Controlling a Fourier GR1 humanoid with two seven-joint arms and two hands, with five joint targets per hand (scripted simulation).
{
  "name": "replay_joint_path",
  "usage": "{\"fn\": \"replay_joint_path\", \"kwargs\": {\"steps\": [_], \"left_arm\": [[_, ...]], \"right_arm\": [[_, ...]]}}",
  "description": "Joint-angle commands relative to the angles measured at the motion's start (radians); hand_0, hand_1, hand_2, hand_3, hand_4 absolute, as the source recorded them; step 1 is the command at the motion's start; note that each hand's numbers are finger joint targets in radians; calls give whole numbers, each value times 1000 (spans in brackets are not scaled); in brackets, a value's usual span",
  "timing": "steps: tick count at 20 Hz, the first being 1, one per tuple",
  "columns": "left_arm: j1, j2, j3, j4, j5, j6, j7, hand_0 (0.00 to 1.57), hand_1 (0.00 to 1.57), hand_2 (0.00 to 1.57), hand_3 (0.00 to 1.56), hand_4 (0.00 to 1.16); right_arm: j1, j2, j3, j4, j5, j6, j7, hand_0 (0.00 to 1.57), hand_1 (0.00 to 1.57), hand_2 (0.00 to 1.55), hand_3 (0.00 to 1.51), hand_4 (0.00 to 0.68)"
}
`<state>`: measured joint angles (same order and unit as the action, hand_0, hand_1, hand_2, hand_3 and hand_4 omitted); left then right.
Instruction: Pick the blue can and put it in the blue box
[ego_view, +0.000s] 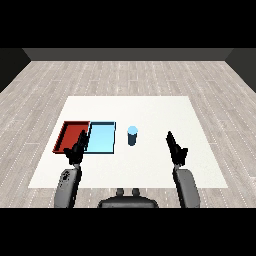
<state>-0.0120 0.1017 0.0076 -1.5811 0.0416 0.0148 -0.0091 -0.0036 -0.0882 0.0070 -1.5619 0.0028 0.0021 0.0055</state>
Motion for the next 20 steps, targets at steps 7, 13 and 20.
{"fn": "replay_joint_path", "kwargs": {"steps": [7, 13, 20], "left_arm": [[-65, -2, 44, -105, 51, -51, -193, 0, 0, 0, 0, 0], [-22, -21, 43, -67, 60, -93, -336, 0, 0, 0, 0, 0], [39, -32, 29, -73, 66, -137, -380, 0, 0, 0, 0, 0]], "right_arm": [[-290, 86, 9, 79, -82, -33, -77, 0, 0, 0, 0, 0], [-357, 86, -37, 274, -106, 31, -254, 0, 0, 0, 0, 0], [-327, 63, -34, 270, -95, 44, -275, 0, 0, 0, 0, 0]]}}
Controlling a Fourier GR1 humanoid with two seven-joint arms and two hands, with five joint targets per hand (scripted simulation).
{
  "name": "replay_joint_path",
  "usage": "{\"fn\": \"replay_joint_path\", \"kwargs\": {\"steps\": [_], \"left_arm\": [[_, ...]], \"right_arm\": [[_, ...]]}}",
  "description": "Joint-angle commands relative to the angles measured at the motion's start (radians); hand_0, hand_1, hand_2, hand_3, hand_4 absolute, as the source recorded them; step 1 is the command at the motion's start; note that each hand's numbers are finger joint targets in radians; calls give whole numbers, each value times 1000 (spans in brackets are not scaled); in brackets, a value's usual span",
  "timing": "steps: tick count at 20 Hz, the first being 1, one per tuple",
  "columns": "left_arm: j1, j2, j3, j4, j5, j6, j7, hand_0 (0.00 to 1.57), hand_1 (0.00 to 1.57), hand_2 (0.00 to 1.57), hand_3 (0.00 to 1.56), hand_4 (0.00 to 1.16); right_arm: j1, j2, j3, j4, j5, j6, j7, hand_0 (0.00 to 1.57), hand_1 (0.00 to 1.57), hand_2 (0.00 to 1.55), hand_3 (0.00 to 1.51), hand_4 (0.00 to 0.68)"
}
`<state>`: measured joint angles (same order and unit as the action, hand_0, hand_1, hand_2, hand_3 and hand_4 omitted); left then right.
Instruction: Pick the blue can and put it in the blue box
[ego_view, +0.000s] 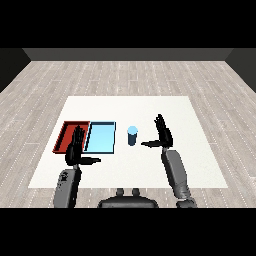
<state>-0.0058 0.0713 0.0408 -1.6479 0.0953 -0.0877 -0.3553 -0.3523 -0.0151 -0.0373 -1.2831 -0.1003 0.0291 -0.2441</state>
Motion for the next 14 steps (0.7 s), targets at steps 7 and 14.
{"fn": "replay_joint_path", "kwargs": {"steps": [7, 14], "left_arm": [[-48, -34, -2, 54, -37, 39, -34, 0, 0, 0, 0, 0], [58, 3, 31, -59, 44, -52, -32, 0, 0, 0, 0, 0]], "right_arm": [[-56, -1, -7, 47, -29, -3, 12, 0, 0, 0, 0, 0], [-182, 15, 79, 198, -136, -115, -28, 0, 0, 0, 0, 0]]}}
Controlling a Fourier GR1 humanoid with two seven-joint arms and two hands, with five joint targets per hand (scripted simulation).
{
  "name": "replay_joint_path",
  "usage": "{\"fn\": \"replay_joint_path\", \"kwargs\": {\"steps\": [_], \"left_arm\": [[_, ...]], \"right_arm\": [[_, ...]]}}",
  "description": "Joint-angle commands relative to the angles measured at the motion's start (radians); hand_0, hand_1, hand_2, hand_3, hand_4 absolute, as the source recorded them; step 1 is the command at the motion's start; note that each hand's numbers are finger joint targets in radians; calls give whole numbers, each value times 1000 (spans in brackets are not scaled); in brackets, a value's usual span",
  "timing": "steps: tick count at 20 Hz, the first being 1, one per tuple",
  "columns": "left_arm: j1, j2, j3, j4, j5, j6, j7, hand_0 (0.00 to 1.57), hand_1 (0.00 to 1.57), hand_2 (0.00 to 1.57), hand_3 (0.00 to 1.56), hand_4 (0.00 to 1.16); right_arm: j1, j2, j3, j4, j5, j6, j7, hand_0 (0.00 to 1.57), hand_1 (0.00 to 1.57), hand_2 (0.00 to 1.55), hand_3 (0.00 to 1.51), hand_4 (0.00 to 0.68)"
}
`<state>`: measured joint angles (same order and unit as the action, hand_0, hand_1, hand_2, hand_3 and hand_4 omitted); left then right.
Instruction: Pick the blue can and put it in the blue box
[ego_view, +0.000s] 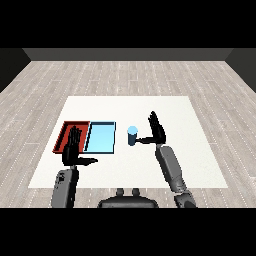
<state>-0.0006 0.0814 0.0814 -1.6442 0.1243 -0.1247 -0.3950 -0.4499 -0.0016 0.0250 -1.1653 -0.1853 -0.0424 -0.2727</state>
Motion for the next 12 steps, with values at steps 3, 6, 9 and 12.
{"fn": "replay_joint_path", "kwargs": {"steps": [3, 6, 9, 12], "left_arm": [[26, -15, -11, -11, -17, 4, -21, 0, 0, 0, 0, 0], [45, -16, -9, -29, -7, 1, -7, 0, 0, 0, 0, 0], [-87, 7, 43, 36, 31, 10, 37, 0, 0, 0, 0, 0], [-39, 10, 34, 59, 24, -20, -8, 0, 0, 0, 0, 0]], "right_arm": [[-21, 2, 106, 106, -105, -75, -77, 0, 0, 0, 0, 0], [-38, 2, 92, 125, -163, -78, -72, 0, 0, 0, 0, 0], [-103, 2, 54, 181, -155, -52, -50, 0, 0, 0, 0, 0], [-67, 2, 159, 226, -249, -126, -143, 0, 0, 0, 0, 0]]}}
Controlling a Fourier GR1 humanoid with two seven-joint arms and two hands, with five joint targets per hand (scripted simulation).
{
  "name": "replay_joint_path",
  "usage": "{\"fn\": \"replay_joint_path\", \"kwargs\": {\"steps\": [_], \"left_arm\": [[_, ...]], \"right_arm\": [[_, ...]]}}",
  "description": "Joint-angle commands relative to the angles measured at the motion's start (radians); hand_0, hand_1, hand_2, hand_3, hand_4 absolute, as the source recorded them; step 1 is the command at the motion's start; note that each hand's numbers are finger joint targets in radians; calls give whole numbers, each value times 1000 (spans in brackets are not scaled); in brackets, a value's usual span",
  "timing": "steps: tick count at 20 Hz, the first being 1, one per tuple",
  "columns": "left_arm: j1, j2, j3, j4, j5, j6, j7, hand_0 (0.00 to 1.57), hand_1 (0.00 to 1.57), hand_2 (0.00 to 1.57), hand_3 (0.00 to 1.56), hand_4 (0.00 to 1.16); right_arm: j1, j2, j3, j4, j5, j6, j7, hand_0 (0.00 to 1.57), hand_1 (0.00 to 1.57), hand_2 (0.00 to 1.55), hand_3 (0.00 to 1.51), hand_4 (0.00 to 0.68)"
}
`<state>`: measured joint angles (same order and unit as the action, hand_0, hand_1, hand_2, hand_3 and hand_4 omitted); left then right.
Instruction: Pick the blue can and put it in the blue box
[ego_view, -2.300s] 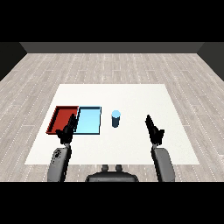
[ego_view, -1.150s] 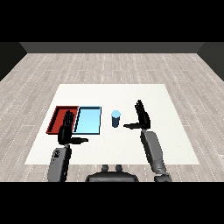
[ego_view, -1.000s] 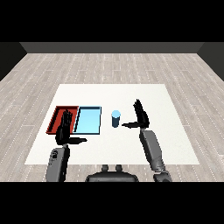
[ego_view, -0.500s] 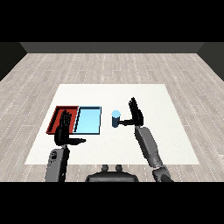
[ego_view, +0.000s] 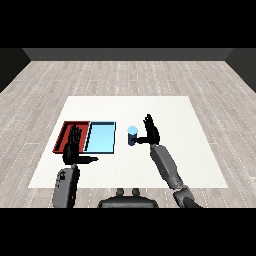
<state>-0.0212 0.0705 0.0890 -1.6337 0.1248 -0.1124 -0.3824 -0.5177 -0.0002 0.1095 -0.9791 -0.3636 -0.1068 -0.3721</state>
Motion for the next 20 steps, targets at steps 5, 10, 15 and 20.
{"fn": "replay_joint_path", "kwargs": {"steps": [5, 10, 15, 20], "left_arm": [[-22, 10, 19, 2, 21, -8, 21, 0, 0, 0, 0, 0], [52, 1, -4, -77, 13, -19, 16, 0, 0, 0, 0, 0], [-8, 6, 8, -31, 4, -2, 31, 0, 0, 0, 0, 0], [19, -1, 13, -62, 22, -7, 24, 0, 0, 0, 0, 0]], "right_arm": [[-19, 0, 101, 134, -147, -13, -114, 0, 0, 0, 0, 0], [-40, 0, 118, 204, -170, 5, -150, 0, 0, 0, 0, 0], [-106, 0, 140, 287, -243, -6, -178, 0, 0, 0, 0, 0], [-203, 0, 162, 423, -306, 25, -215, 0, 0, 0, 0, 0]]}}
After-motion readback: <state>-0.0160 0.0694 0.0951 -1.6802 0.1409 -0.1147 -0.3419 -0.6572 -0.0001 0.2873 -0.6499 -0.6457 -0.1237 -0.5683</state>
